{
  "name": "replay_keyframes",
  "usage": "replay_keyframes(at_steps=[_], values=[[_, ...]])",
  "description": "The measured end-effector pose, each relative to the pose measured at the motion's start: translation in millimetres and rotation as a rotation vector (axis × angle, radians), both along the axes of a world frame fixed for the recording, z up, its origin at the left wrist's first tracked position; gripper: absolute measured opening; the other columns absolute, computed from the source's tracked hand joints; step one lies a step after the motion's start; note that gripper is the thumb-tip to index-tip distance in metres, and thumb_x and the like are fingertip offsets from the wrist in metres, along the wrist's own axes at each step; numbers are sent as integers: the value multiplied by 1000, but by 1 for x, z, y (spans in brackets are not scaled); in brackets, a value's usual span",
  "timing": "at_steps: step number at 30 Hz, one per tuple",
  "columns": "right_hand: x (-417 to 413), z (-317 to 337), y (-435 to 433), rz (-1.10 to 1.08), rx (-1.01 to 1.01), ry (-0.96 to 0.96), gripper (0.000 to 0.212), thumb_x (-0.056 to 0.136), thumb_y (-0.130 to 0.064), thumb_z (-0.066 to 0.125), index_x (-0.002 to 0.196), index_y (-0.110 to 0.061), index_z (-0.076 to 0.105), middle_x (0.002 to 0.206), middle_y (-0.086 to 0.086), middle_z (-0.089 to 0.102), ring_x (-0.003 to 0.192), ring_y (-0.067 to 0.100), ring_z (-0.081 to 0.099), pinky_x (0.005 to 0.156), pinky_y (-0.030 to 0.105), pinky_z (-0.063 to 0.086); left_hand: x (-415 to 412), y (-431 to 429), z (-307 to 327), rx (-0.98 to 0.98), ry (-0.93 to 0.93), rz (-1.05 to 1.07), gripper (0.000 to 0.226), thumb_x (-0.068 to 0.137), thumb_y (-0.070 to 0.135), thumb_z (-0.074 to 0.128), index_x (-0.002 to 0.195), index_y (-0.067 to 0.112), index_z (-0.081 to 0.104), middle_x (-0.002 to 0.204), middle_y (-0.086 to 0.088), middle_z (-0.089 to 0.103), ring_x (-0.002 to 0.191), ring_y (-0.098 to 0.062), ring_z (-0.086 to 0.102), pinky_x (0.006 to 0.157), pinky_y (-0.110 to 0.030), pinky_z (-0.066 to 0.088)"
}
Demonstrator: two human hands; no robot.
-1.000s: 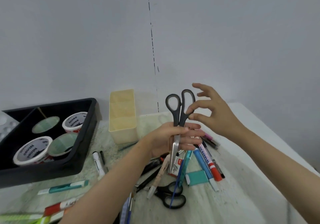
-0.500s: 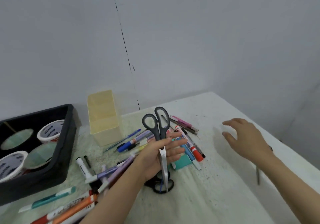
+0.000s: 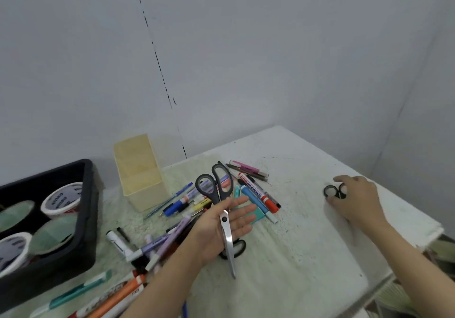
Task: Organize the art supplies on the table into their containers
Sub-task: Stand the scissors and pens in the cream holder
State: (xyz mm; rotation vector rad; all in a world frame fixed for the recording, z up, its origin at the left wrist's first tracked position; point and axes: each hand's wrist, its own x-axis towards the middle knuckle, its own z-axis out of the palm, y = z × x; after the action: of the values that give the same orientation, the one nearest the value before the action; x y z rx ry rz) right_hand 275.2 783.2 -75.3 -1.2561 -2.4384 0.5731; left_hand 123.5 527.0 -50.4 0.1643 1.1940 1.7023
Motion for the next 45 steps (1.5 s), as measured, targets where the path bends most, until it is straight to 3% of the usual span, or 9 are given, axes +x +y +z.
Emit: replay_keyframes(at_steps=[8, 13, 16, 19, 24, 31, 35, 39, 45], values=[[-12, 45, -57, 157, -343, 428, 13, 80, -6, 72, 87, -17, 70, 85, 0, 67, 80, 11, 63, 64, 9, 43, 2, -12, -4, 30, -85, 48, 45, 92, 37, 41, 116, 6, 62, 115, -22, 65, 100, -31, 66, 86, -41, 51], [-35, 87, -102, 395, -758, 594, 15, 80, 0, 69, 85, -14, 72, 73, 5, 69, 61, 10, 64, 60, 18, 54, 3, -16, -3, 36, -96, 16, 62, 78, 45, 49, 119, 1, 60, 119, -26, 61, 111, -38, 59, 100, -46, 41], [-57, 98, -123, 490, -745, 547, 14, 78, -3, 72, 84, -15, 74, 71, -3, 71, 63, 4, 65, 63, 16, 54, 5, -20, -4, 52, -78, -32, 59, 82, 36, 52, 127, -1, 55, 125, -28, 57, 116, -39, 56, 103, -47, 40], [-78, 100, -137, 513, -669, 541, 14, 74, -7, 76, 76, -21, 74, 72, -10, 72, 67, -4, 65, 62, 5, 47, 7, -25, -5, 96, -71, -95, 44, 81, 24, 52, 117, 0, 64, 121, -21, 62, 112, -33, 60, 90, -41, 51], [-101, 92, -147, 509, -695, 616, 11, 74, -5, 76, 76, -16, 74, 69, 2, 72, 63, 10, 64, 64, 13, 50, 3, -33, -2, 181, 0, -164, 37, 75, 21, 68, 110, 12, 71, 123, -11, 63, 116, -24, 59, 91, -33, 51], [-118, 65, -154, 551, -545, 644, 13, 81, -9, 71, 84, -22, 71, 75, -6, 70, 68, 3, 62, 70, 15, 48, -4, -40, 0, 95, 39, -43, 29, 92, -2, 37, 110, 5, 60, 100, -7, 72, 87, -17, 70, 75, -27, 57], [-108, 46, -148, 546, -223, 483, 16, 88, -12, 59, 81, -26, 63, 79, -16, 62, 71, -8, 54, 62, 5, 37, -17, -51, 4, 130, -37, 58, 26, 84, 1, 45, 106, 2, 60, 101, -12, 72, 82, -19, 71, 68, -28, 58], [-88, 32, -147, 674, 36, 18, 9, 86, -25, 59, 79, -28, 63, 82, -17, 48, 83, 5, 48, 69, 18, 38, -31, -59, 5, 132, -48, 150, 25, 94, -2, 37, 104, 1, 60, 100, -14, 72, 84, -20, 71, 68, -28, 59], [-69, 22, -157, 674, 191, -294, 27, 81, -49, 63, 87, -23, 68, 100, -7, 49, 94, 13, 44, 73, 26, 32, -43, -60, 11, 118, -18, 242, 25, 95, -2, 36, 102, 2, 59, 92, -10, 73, 80, -18, 72, 68, -26, 59]])
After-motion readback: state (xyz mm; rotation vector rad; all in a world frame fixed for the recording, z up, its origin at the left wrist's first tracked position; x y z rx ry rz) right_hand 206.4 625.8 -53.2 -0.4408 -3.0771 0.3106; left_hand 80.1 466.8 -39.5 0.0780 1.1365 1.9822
